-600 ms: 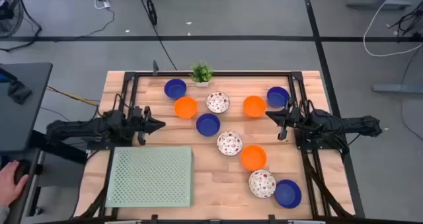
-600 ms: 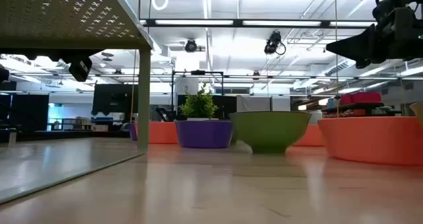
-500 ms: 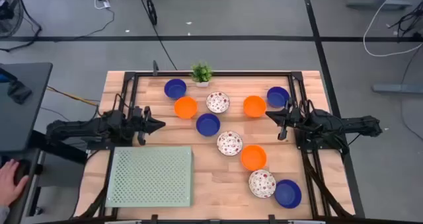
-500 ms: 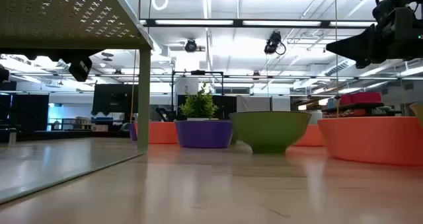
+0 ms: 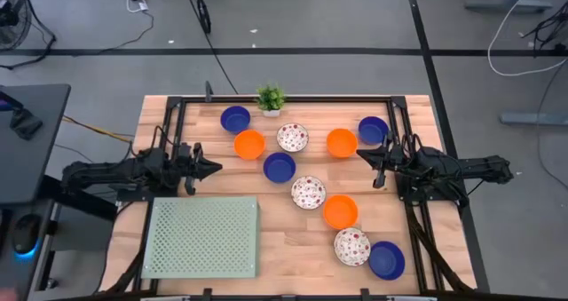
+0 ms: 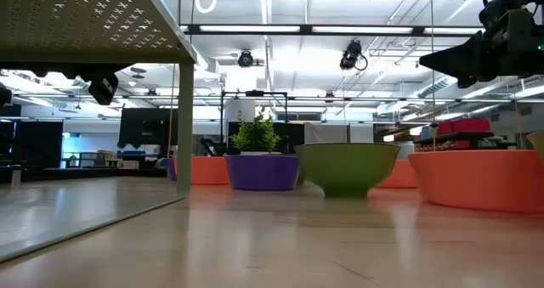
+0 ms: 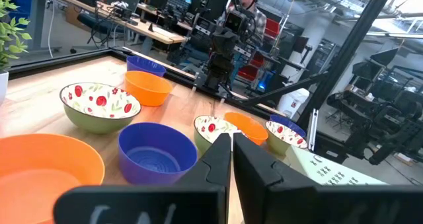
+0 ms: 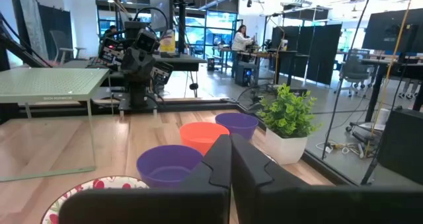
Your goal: Pick & Place Mini bowls
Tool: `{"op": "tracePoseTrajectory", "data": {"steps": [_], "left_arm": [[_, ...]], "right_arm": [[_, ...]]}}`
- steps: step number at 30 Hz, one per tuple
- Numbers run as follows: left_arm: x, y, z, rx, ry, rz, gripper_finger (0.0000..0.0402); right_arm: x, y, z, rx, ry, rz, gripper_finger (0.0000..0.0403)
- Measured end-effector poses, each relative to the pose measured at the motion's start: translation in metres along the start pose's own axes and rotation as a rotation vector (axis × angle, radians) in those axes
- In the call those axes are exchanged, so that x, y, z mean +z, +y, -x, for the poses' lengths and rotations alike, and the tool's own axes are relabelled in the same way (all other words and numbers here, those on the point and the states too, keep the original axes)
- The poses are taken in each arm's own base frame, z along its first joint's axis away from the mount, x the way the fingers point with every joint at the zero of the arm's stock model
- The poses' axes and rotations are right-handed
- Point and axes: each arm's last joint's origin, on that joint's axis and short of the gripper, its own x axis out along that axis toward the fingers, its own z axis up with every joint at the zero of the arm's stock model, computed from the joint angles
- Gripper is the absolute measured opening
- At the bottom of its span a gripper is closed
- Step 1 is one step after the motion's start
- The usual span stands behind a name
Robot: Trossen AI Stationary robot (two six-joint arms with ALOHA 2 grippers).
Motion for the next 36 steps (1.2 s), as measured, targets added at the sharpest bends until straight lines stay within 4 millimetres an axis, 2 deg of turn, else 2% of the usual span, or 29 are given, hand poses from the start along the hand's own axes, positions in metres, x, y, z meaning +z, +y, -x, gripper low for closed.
{"op": "tracePoseTrajectory", "data": {"steps": [32, 34, 36], "left_arm": [[0.0, 0.0, 0.0, 0.0, 0.0, 0.0, 0.0021], [0.0, 0.0, 0.0, 0.0, 0.0, 0.0, 0.0021], [0.0, 0.0, 0.0, 0.0, 0.0, 0.0, 0.0021]], "right_arm": [[0.0002, 0.0, 0.0, -0.001, -0.002, 0.024, 0.0004], [0.0021, -0.0002, 0.0, -0.003, -0.021, 0.052, 0.0004], [0.0071, -0.0007, 0.0002, -0.005, -0.071, 0.009, 0.0004]]}}
